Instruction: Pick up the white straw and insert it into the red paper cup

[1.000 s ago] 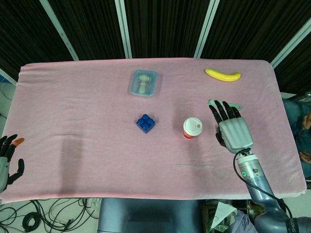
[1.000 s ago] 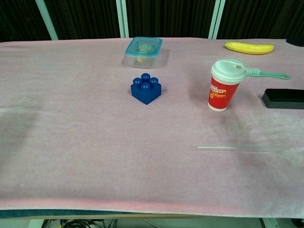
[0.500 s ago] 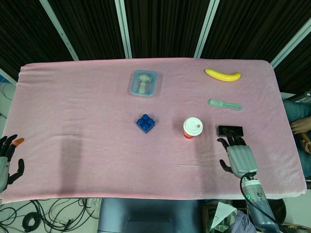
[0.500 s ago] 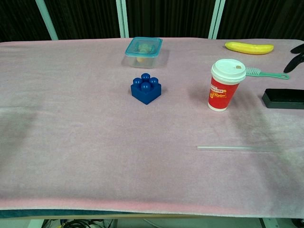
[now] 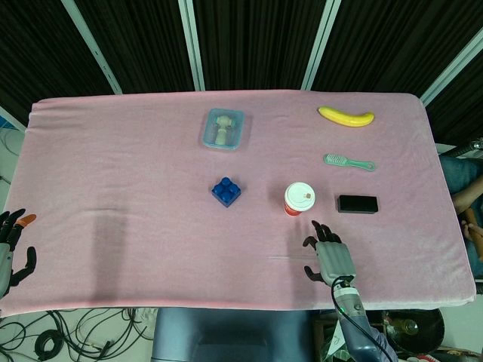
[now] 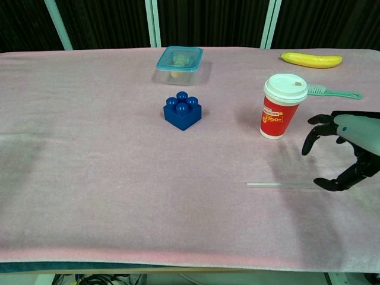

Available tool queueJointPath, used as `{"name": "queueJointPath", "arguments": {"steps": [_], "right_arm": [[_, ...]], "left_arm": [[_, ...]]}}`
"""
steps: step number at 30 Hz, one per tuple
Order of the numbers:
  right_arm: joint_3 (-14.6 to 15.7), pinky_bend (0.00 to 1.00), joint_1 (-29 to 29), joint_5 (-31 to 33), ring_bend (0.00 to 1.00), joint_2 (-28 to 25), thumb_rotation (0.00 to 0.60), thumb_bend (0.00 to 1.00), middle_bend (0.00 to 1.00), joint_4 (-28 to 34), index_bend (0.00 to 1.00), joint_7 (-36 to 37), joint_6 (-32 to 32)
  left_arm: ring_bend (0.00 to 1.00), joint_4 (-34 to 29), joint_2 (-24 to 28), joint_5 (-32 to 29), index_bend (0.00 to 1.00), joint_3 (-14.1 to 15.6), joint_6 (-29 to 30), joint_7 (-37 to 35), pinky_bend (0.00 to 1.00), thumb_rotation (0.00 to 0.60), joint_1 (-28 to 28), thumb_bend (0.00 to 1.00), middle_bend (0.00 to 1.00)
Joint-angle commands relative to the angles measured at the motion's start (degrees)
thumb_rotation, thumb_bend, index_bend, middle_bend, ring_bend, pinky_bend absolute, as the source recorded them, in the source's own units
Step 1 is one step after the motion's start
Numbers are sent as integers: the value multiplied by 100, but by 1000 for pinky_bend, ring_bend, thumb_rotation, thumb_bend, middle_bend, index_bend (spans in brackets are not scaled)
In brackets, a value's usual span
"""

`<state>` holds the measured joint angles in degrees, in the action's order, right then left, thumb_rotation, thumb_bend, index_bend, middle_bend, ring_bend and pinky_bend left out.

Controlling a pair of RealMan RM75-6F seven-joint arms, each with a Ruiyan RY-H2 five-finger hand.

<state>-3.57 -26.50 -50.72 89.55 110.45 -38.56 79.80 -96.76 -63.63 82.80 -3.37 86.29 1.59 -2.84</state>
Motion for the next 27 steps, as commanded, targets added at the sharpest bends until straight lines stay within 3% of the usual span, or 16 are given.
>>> {"name": "queueJointPath", "arguments": {"steps": [1,14,27], "right_arm": [[-53,155,19,47,0,265,600,219,0,-287,374,5,29],[-146,154,108,2,0,979,600,253,0,-1083,472,261,-61],[-199,154,184,-182,0,1311,600,290,0,-1600,500,511,-225]], "left_arm": [[23,0,2,2,190,3,1,-2,0,600,2,581,91],[23,-10,-11,-34,190,-5,-26,34,0,600,-9,581,91],[23,-21,2,-50,190,-3,-45,33,0,600,-12,581,90]]}}
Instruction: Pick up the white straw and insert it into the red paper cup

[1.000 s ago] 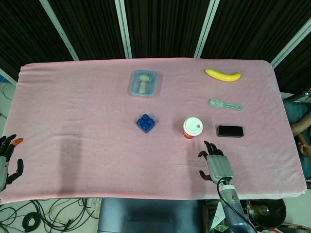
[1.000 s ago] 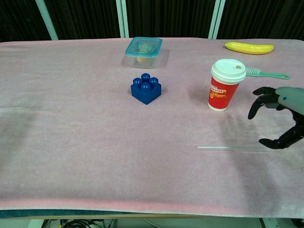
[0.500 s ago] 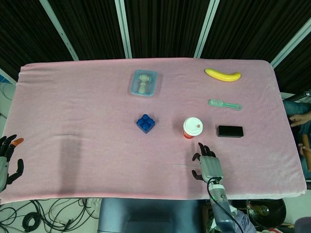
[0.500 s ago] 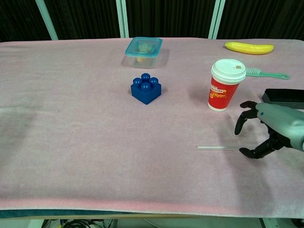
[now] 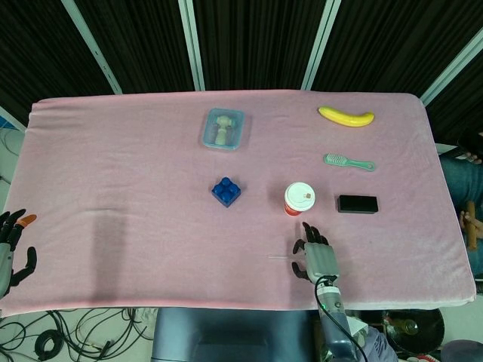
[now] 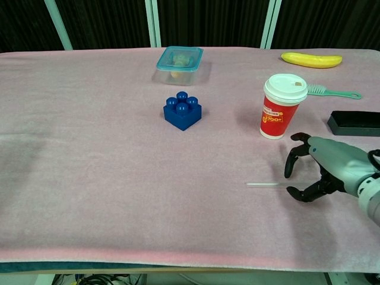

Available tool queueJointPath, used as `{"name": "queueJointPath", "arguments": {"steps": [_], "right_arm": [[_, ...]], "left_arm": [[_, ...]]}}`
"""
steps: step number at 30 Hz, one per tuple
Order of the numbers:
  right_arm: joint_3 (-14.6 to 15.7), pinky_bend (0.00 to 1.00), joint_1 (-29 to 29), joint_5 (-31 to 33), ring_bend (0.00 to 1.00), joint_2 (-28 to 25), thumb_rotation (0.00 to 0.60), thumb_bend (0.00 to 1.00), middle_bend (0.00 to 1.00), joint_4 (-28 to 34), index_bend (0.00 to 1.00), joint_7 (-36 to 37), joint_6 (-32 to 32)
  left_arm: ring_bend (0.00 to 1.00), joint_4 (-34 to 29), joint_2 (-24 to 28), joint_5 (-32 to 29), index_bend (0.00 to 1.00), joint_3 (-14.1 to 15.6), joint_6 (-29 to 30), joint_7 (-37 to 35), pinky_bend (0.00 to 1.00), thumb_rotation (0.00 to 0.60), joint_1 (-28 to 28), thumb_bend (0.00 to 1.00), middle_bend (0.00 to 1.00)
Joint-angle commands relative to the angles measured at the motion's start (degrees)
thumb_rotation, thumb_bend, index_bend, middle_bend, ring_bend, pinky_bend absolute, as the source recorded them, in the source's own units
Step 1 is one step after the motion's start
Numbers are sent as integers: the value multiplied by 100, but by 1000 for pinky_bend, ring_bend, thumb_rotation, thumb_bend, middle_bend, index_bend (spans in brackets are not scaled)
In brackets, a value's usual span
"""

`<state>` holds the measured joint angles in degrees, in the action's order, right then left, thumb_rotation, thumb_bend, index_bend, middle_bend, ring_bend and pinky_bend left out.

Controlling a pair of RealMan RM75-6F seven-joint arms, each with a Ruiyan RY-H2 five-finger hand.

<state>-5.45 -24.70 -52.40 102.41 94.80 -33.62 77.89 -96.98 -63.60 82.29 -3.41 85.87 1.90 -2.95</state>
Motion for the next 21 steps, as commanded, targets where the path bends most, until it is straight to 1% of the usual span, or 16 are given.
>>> {"name": "queueJointPath", "arguments": {"steps": [1,8,21], "right_arm": [[-19,154,5,-12,0,42,600,291,0,-63,507,25,-65],[-115,154,-9,-5,0,151,600,294,0,-240,534,74,-216],[-144,155,39,-59,0,217,600,299,0,-336,579,130,-348]], "left_arm": [[23,0,-1,-1,190,1,-4,6,0,600,-2,581,91],[23,-4,-3,-10,190,-2,-6,15,0,600,-4,581,91],[23,-7,1,-22,190,-1,-27,26,0,600,-12,580,90]]}}
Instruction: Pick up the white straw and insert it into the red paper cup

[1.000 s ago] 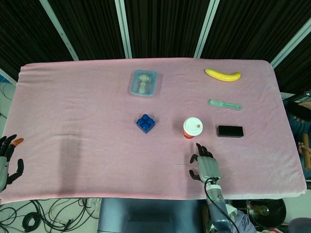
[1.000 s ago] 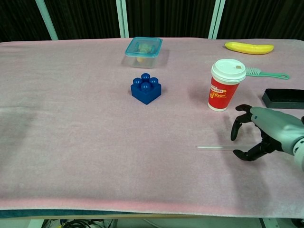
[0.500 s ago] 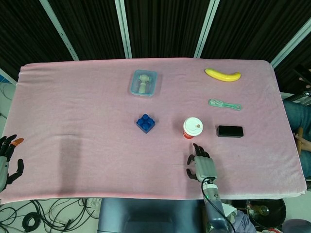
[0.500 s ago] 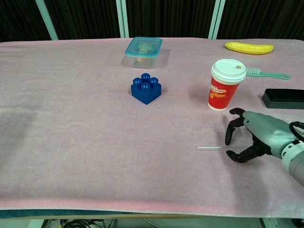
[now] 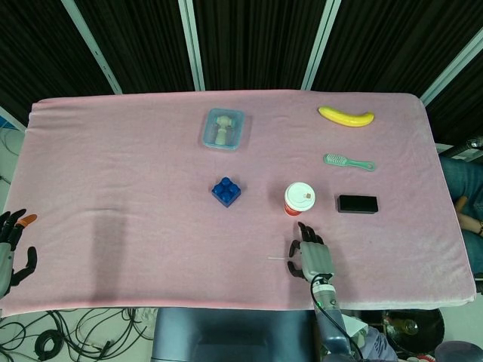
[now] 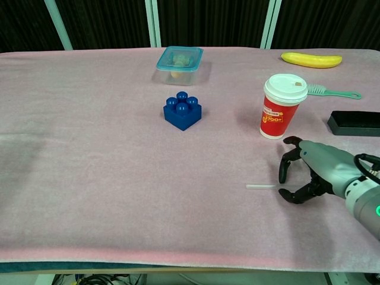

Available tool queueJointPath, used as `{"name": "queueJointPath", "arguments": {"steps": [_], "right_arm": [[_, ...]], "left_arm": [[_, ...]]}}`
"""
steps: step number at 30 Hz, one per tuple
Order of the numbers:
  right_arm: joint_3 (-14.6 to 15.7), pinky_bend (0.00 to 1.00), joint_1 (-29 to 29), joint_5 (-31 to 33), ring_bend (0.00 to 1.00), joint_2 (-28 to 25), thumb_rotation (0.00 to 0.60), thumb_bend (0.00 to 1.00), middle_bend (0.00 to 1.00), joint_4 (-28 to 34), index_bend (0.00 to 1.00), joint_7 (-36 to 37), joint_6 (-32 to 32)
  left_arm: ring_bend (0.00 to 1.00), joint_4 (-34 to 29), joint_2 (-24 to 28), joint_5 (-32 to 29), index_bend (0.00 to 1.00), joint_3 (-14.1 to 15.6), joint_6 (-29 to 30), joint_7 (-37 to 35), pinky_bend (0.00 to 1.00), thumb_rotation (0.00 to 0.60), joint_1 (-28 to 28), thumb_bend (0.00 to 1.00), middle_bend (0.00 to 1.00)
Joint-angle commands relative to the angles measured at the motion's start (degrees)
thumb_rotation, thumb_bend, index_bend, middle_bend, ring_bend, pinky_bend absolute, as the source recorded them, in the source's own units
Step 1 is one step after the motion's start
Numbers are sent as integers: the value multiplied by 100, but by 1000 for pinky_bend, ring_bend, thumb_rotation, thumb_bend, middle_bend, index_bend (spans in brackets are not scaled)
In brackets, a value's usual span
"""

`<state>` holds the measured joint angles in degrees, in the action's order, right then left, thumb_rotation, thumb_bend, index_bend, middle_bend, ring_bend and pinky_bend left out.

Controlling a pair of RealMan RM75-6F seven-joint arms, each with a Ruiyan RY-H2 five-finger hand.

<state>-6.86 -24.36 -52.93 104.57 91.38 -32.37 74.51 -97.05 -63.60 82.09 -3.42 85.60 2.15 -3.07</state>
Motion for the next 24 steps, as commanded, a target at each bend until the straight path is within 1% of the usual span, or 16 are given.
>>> {"name": "queueJointPath", "arguments": {"steps": [1,10,14,20,24], "right_arm": [[-5,155,9,-11,0,-2,600,299,0,14,582,10,-18],[-18,155,27,-67,0,-68,600,321,0,116,601,21,-84],[-23,155,53,-155,0,-258,600,326,0,370,602,58,-77],[-65,155,172,-241,0,-963,600,332,0,1099,602,120,10],[-60,154,273,-213,0,-1648,600,334,0,1674,601,200,-27]], "left_arm": [[23,0,0,-4,190,0,-3,3,0,600,-1,581,90],[23,-13,11,-26,190,0,-14,11,0,600,0,581,90],[23,-17,17,-29,190,0,-17,8,0,600,0,580,90],[23,-26,27,-34,190,-1,-15,-5,0,600,4,581,89],[23,-28,22,-26,190,3,-13,7,0,600,3,581,89]]}}
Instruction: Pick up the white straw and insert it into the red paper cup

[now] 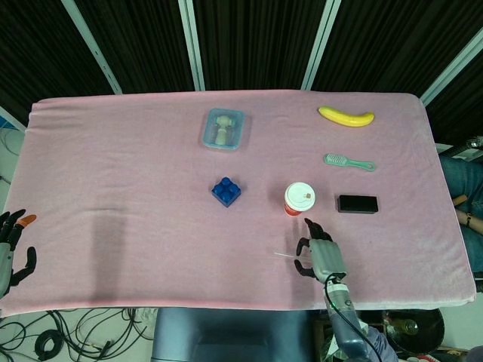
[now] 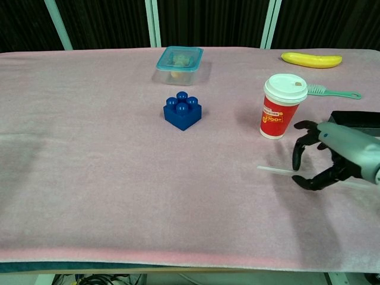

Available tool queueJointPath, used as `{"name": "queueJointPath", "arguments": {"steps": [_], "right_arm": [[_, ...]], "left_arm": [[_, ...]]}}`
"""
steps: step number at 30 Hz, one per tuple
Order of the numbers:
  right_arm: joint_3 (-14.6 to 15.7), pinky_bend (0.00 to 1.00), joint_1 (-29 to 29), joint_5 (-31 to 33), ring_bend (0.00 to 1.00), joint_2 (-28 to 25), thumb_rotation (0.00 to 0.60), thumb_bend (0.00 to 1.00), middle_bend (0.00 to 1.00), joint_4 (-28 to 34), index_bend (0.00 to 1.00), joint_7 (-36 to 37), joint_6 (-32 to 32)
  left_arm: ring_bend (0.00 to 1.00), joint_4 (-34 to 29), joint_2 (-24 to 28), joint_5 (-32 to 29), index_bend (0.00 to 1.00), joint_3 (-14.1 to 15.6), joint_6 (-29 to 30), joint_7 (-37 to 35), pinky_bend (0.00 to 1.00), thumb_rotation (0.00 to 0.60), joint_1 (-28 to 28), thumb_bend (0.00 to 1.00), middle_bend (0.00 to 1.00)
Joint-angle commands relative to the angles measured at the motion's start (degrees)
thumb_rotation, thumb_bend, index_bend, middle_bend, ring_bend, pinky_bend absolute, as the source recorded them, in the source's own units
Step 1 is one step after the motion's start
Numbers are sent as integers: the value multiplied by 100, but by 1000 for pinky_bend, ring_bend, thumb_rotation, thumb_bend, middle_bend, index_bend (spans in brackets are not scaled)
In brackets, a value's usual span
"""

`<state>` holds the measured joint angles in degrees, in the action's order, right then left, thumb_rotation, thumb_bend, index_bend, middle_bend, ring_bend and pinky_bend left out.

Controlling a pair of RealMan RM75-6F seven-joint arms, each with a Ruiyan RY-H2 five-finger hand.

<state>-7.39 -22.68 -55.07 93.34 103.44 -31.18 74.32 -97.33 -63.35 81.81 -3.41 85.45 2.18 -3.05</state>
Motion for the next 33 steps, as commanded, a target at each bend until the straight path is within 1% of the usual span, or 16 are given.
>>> {"name": "queueJointPath", "arguments": {"steps": [1,3,6,10,11,16,18,20,22,25,27,30,33], "right_arm": [[-5,155,122,5,0,-659,600,334,0,583,601,114,-30],[-24,155,175,12,0,-1089,600,334,0,935,602,265,-104],[-118,155,237,-14,0,-1570,600,334,0,1282,602,545,-164],[-394,155,291,-59,0,-2169,600,333,0,1546,601,1041,-207],[-446,155,293,-62,0,-2258,600,333,0,1566,602,1134,-230],[-962,155,253,-115,0,-2780,600,332,0,1417,602,2177,-550],[-1210,154,220,-242,0,-2956,600,331,0,1279,602,2798,-765],[-1475,155,166,-512,0,-3122,600,330,0,1019,601,3651,-1078],[-1726,155,109,-681,0,-3171,600,330,0,811,602,4414,-1260],[-1967,155,-30,-992,0,-3109,600,332,0,456,601,5268,-1425],[-2060,154,-105,-1054,0,-3028,600,335,0,345,601,5571,-1456],[-2324,155,-339,-1123,0,-2752,600,338,0,42,601,6444,-1565],[-2531,155,-519,-1112,0,-2527,600,343,0,-211,603,7083,-1609]], "left_arm": [[23,-1,-4,3,190,2,3,6,0,600,1,581,89],[23,-3,-10,5,190,4,5,17,0,600,1,581,89],[23,-4,-18,8,191,5,6,32,0,600,0,581,89],[23,-3,-29,11,190,-1,13,38,0,600,-4,581,89],[23,0,-30,14,190,-2,17,38,0,600,-3,581,89],[23,36,-40,65,190,-18,64,10,0,600,-8,581,89],[23,48,-49,88,191,-23,75,-14,0,600,-14,581,89],[23,74,-60,129,191,-28,91,-39,0,600,-24,581,89],[23,97,-72,156,190,-28,102,-57,0,600,-29,581,89],[23,113,-88,145,190,-29,93,-50,0,600,-33,581,89],[23,116,-94,140,191,-31,91,-39,0,600,-35,581,89],[23,120,-108,131,191,-39,107,-20,0,600,-32,581,89],[23,134,-118,139,191,-47,132,-14,0,600,-30,581,90]]}}
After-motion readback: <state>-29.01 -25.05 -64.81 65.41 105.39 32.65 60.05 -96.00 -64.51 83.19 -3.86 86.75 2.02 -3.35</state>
